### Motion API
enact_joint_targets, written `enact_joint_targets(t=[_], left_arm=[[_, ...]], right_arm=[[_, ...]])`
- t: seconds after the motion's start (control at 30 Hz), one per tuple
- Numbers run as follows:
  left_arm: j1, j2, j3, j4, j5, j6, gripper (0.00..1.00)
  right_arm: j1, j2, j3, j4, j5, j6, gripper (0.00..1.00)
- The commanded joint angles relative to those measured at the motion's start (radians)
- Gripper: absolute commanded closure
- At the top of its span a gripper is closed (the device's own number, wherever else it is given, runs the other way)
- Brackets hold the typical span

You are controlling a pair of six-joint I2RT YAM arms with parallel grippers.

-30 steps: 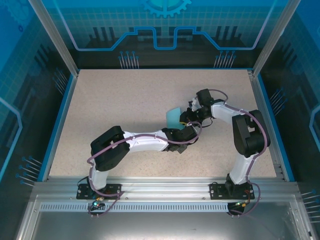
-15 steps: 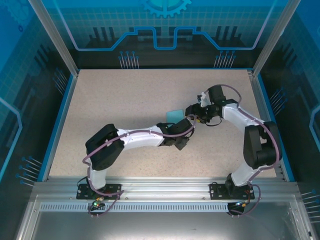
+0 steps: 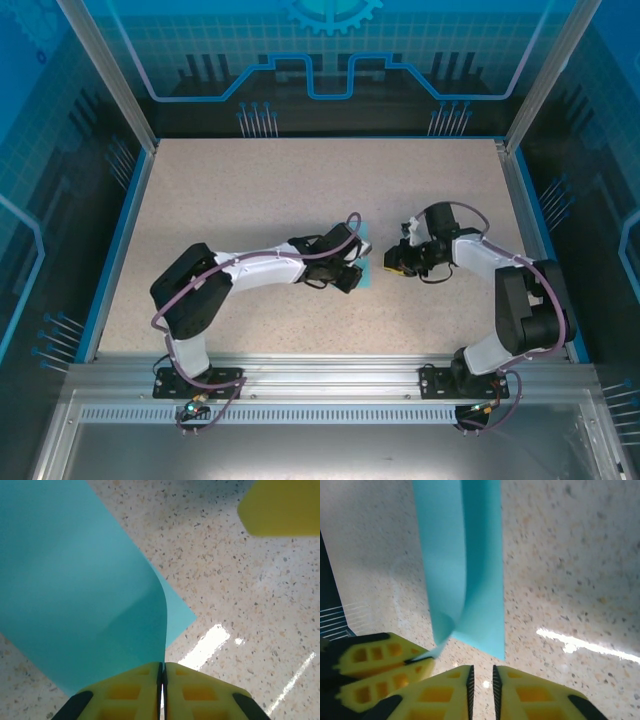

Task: Fold a paper plane with a square sheet of paper (fold left side to right side)
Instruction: Fold the triangle a second time at the center of the table.

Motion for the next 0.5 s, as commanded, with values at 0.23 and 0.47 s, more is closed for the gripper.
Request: enact_joint_targets(t=[0.23,0.47], left_arm=[[0.077,-0.069,-0.066,0.095,0.168,-0.065,0.86],[0.093,-0.056,-0.06,0.075,0.15,-0.063,0.86]], right_arm=[[0.124,0.076,-0.032,0.127,-0.009,0.069,0.86],[0.176,0.145,0.012,0.11,0.047,0.073,0.87]])
